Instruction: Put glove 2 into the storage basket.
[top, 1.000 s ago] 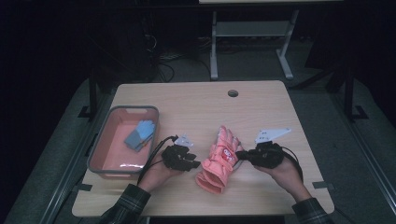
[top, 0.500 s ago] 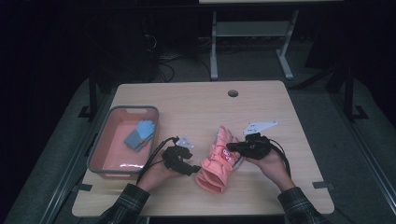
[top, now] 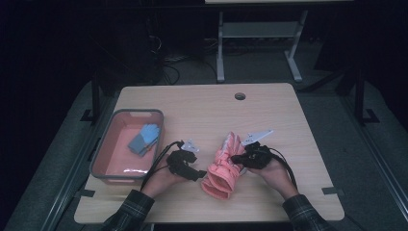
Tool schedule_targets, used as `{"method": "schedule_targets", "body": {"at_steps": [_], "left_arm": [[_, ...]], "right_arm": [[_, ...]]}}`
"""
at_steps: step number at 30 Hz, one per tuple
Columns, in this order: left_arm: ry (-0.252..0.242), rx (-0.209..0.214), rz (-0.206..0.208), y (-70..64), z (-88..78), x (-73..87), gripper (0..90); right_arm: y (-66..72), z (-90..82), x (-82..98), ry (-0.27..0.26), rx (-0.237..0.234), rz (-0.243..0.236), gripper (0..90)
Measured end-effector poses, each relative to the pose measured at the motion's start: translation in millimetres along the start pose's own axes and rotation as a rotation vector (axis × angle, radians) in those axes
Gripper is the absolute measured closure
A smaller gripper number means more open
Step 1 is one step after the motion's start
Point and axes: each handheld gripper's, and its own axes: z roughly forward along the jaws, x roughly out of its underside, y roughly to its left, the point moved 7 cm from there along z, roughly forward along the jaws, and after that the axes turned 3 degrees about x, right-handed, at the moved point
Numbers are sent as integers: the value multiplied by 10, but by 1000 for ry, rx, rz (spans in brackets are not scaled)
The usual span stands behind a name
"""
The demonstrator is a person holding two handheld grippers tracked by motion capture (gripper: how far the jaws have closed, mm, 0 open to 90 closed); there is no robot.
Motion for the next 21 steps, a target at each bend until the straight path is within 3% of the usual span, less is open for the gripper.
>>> {"method": "schedule_targets", "body": {"at_steps": [3, 7, 12, 15, 21], "left_arm": [[-10, -10, -9, 23, -16, -25, 285], [-39, -24, -25, 66, -52, -115, 280], [-82, -25, -27, 100, -140, -293, 277], [-106, -15, -22, 100, -180, -408, 264], [-142, 47, -9, 40, -213, -639, 223]], "right_arm": [[-10, 35, 38, 11, -10, 22, 900], [3, 64, 57, 12, 7, 7, 900], [-10, 70, 64, 5, -7, 6, 900], [2, 66, 63, 9, -1, 8, 900], [2, 64, 58, 14, 1, 4, 900]]}}
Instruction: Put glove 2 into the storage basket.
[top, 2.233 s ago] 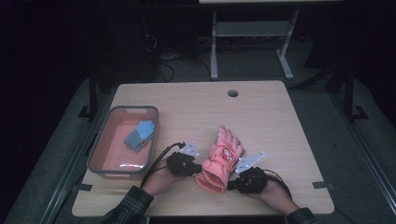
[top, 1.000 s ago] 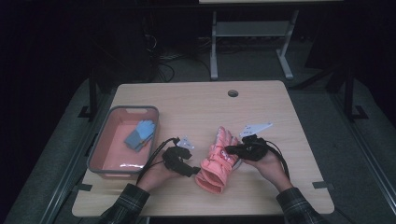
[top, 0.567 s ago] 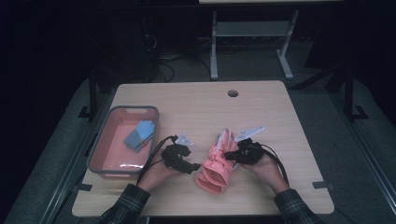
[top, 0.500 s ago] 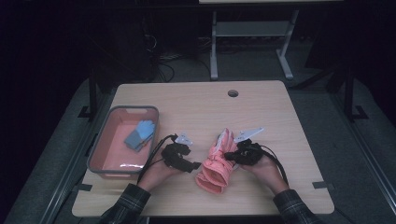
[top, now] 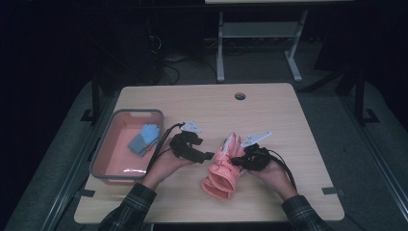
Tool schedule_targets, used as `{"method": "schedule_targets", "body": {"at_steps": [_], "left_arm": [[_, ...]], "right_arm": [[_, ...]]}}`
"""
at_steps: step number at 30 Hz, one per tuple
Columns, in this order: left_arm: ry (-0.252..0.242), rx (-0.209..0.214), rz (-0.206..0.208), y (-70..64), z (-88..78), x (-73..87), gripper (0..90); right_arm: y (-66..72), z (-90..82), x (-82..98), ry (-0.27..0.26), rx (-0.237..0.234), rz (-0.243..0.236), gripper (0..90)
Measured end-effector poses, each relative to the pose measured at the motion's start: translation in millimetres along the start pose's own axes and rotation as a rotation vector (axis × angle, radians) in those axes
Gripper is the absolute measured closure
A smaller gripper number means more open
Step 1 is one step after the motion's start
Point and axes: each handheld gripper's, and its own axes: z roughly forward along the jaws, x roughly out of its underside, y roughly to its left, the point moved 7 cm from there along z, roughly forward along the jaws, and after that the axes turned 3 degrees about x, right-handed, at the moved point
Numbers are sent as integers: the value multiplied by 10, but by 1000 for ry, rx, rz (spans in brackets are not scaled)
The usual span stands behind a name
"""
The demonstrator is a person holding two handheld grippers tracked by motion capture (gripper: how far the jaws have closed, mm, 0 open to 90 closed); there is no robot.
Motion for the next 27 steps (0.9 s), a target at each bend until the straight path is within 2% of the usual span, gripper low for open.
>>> {"method": "schedule_targets", "body": {"at_steps": [4, 9, 12, 18, 20, 23, 27], "left_arm": [[6, 32, 9, -57, 92, -112, 190], [9, 57, -1, -96, 251, -191, 180], [25, 67, 13, -113, 342, -199, 180], [76, 71, 11, -112, 512, -132, 164], [80, 73, -4, -103, 574, -89, 157], [82, 105, -48, -75, 646, -25, 131], [94, 136, -72, -51, 696, 34, 129]], "right_arm": [[-1, 0, -1, 1, -1, 2, 900], [0, 0, -2, 0, 0, -1, 900], [0, 4, -4, -3, 1, -6, 900], [-1, 2, 0, 1, 5, -14, 900], [6, -2, 3, 6, 10, -13, 900], [12, -2, 12, 9, 13, -17, 900], [13, -12, 28, 11, 24, -31, 900]]}}
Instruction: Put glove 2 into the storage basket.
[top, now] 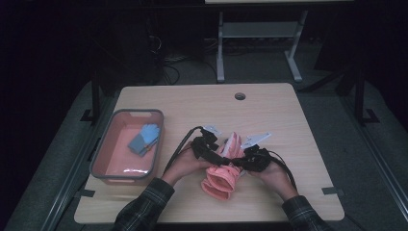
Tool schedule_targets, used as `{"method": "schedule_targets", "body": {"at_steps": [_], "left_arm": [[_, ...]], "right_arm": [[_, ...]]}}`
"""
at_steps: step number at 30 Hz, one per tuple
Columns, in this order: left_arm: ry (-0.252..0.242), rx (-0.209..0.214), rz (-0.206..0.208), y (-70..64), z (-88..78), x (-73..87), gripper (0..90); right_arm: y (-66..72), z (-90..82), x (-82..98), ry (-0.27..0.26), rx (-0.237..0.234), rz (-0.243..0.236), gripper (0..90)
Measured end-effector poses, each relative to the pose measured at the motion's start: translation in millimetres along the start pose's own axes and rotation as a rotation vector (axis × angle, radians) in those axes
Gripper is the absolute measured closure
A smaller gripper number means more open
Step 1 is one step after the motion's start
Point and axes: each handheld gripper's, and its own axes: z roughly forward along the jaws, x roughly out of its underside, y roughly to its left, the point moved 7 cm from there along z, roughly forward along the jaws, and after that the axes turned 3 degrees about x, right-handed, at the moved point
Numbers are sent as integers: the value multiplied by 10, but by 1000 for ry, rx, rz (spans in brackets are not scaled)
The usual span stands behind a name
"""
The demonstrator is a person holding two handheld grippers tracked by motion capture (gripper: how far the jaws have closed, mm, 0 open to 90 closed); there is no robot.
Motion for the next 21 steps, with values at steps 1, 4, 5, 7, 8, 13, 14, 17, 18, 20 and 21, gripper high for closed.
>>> {"method": "schedule_targets", "body": {"at_steps": [1, 4, 5, 7, 8, 13, 14, 17, 18, 20, 21], "left_arm": [[6, 5, 5, 0, 11, 10, 129], [40, 0, 20, -13, 63, 47, 131], [34, 5, 16, -22, 80, 46, 131], [44, 8, 16, -25, 90, 50, 131], [47, 8, 14, -24, 95, 50, 131], [62, 17, 3, -11, 114, 67, 132], [62, 23, -1, -7, 120, 70, 132], [64, 35, -16, 3, 125, 78, 132], [64, 38, -22, 2, 128, 80, 132], [69, 49, -30, 3, 136, 86, 132], [66, 52, -32, -1, 140, 84, 133]], "right_arm": [[4, -8, 2, 1, 5, -8, 900], [12, -48, 6, 1, 25, -45, 900], [15, -69, 13, 13, 26, -38, 900], [10, -96, 33, 15, 25, -43, 900], [5, -103, 39, 15, 24, -43, 900], [6, -169, 38, 16, 37, -51, 899], [3, -186, 43, 16, 38, -55, 899], [-7, -249, 57, 8, 49, -54, 898], [-13, -269, 67, 7, 50, -54, 898], [-11, -274, 98, 15, 36, -49, 898], [-10, -258, 116, 29, 42, -46, 899]]}}
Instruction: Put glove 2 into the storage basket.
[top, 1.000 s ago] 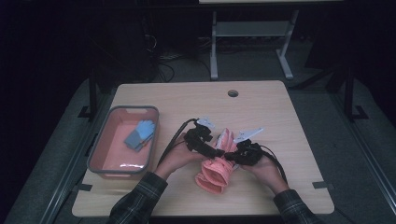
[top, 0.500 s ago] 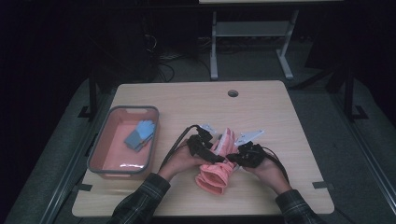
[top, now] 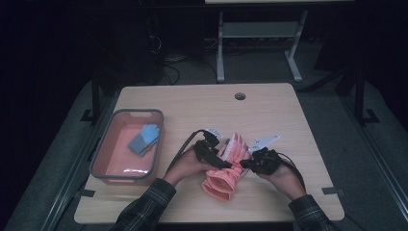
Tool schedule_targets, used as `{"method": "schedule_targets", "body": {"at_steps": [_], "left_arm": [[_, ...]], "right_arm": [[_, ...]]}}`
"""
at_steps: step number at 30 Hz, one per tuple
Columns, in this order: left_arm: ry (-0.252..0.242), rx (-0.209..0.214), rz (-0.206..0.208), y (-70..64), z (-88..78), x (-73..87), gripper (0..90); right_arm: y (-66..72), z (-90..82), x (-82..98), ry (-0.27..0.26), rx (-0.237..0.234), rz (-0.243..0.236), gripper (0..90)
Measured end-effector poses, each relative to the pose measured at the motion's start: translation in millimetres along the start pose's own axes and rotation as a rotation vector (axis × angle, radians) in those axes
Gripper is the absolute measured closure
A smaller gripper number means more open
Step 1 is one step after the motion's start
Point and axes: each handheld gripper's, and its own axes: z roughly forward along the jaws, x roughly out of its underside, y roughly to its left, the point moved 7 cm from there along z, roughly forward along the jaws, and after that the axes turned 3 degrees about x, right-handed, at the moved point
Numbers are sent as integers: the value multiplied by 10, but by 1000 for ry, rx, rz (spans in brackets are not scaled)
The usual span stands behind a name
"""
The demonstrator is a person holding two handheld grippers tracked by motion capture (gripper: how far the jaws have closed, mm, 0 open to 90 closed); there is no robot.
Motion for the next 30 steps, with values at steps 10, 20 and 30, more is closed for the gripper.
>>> {"method": "schedule_targets", "body": {"at_steps": [10, 20, 30], "left_arm": [[-5, 113, -8, -60, 26, 2, 288], [2, 146, -18, -85, 23, 2, 443], [-28, 106, 5, -129, -68, -18, 579]], "right_arm": [[-12, 138, 77, 33, -5, 21, 900], [-14, 160, 77, 34, -10, 20, 900], [-34, 79, 80, -14, -41, 42, 840]]}}
